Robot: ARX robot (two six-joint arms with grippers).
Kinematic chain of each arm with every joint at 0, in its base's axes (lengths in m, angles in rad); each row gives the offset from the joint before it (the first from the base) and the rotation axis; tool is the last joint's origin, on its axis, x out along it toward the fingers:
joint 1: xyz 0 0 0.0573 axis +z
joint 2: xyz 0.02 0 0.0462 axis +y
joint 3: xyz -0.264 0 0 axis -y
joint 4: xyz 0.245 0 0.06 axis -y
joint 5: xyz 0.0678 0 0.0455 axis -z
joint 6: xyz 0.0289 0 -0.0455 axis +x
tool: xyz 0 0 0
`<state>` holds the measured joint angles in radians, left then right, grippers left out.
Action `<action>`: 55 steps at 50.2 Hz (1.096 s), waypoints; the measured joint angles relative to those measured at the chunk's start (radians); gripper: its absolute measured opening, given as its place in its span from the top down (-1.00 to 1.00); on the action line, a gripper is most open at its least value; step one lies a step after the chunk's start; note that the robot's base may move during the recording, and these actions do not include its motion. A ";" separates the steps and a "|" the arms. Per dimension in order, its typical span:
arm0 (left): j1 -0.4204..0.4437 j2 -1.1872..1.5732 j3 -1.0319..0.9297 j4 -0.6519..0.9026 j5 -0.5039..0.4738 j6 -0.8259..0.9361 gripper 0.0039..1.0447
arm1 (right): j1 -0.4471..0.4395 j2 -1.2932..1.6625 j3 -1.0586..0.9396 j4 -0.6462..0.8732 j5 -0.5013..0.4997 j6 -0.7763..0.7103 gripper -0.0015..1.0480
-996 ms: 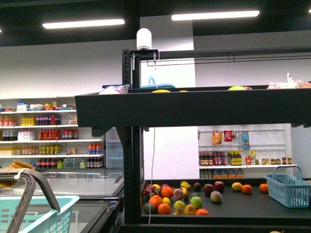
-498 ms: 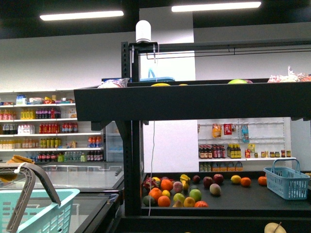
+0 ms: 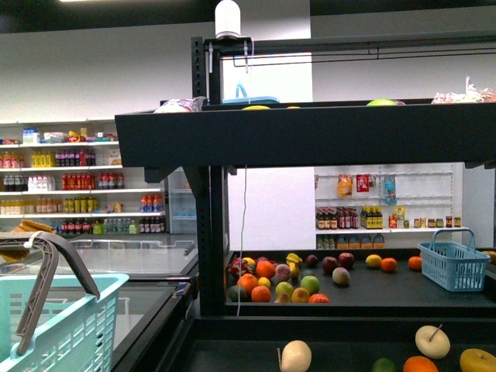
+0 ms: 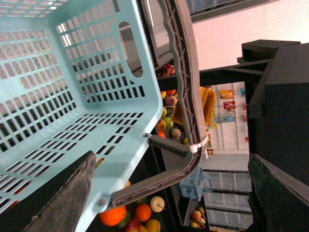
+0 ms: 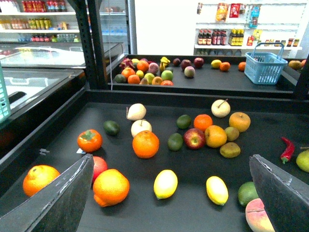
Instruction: Pick lemon from shelf
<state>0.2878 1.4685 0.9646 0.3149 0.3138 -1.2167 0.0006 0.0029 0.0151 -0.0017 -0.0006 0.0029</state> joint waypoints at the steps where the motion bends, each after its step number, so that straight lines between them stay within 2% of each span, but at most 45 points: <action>1: -0.002 0.011 0.007 0.010 0.000 0.000 -0.86 | 0.000 0.000 0.000 0.000 0.000 0.000 -0.85; 16: -0.037 0.193 0.158 0.094 0.000 -0.027 -0.86 | 0.000 0.000 0.000 0.000 0.000 0.000 -0.85; 42: -0.071 0.418 0.424 0.044 -0.062 -0.016 -0.85 | 0.000 0.000 0.000 0.000 0.000 0.000 -0.85; 47: -0.077 0.438 0.450 0.034 -0.072 -0.002 -0.62 | 0.000 0.000 0.000 0.000 0.000 0.000 -0.85; 55: -0.084 0.467 0.482 0.023 -0.082 0.014 -0.11 | 0.000 0.000 0.000 0.000 0.000 0.000 -0.85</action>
<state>0.2035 1.9358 1.4464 0.3382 0.2317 -1.2030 0.0006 0.0029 0.0151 -0.0017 -0.0006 0.0029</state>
